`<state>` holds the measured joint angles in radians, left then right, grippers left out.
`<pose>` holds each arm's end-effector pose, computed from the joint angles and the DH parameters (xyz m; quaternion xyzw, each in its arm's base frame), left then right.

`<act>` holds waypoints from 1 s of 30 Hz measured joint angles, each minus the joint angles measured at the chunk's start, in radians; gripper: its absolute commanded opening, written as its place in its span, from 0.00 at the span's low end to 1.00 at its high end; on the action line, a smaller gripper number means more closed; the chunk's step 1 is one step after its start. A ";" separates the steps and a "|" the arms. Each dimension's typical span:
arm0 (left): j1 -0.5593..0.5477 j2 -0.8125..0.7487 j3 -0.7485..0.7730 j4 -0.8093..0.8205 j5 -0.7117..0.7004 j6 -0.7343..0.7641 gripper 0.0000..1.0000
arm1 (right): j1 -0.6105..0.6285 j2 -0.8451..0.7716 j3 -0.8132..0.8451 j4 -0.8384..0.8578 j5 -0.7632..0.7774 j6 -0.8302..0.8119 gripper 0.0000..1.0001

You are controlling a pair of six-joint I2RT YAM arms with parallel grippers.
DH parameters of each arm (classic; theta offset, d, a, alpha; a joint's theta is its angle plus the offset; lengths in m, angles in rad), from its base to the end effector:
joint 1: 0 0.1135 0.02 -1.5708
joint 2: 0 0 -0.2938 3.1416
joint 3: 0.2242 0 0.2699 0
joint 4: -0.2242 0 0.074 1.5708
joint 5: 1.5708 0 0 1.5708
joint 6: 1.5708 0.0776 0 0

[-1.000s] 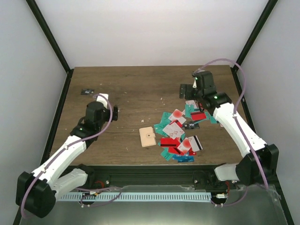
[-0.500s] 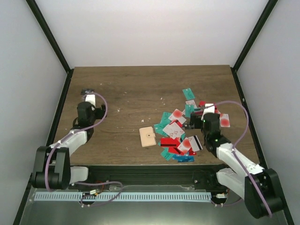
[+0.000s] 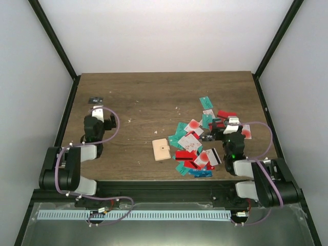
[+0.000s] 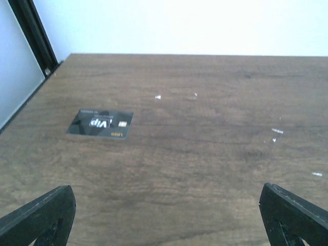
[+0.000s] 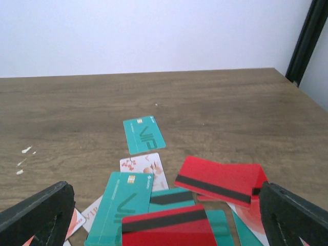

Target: Put the credit cards into the card holder

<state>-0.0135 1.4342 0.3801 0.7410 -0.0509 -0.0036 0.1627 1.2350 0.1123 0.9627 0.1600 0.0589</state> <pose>0.3063 -0.0002 0.1588 -0.0110 0.8085 0.0155 0.5882 0.2388 0.0267 0.1557 0.0124 0.7606 0.0110 0.6490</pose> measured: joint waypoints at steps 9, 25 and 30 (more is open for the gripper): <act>0.017 0.124 -0.127 0.335 0.049 0.045 1.00 | -0.077 0.216 0.061 0.246 -0.161 -0.054 1.00; 0.042 0.132 -0.102 0.381 0.053 0.030 1.00 | -0.174 0.316 0.105 0.264 -0.346 -0.040 1.00; 0.042 0.132 -0.102 0.381 0.053 0.030 1.00 | -0.174 0.316 0.105 0.263 -0.351 -0.040 1.00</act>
<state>0.0284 1.5661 0.2779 1.1221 0.0017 0.0265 -0.0116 1.5513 0.2169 1.2259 -0.1905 0.0189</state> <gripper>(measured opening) 0.999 0.998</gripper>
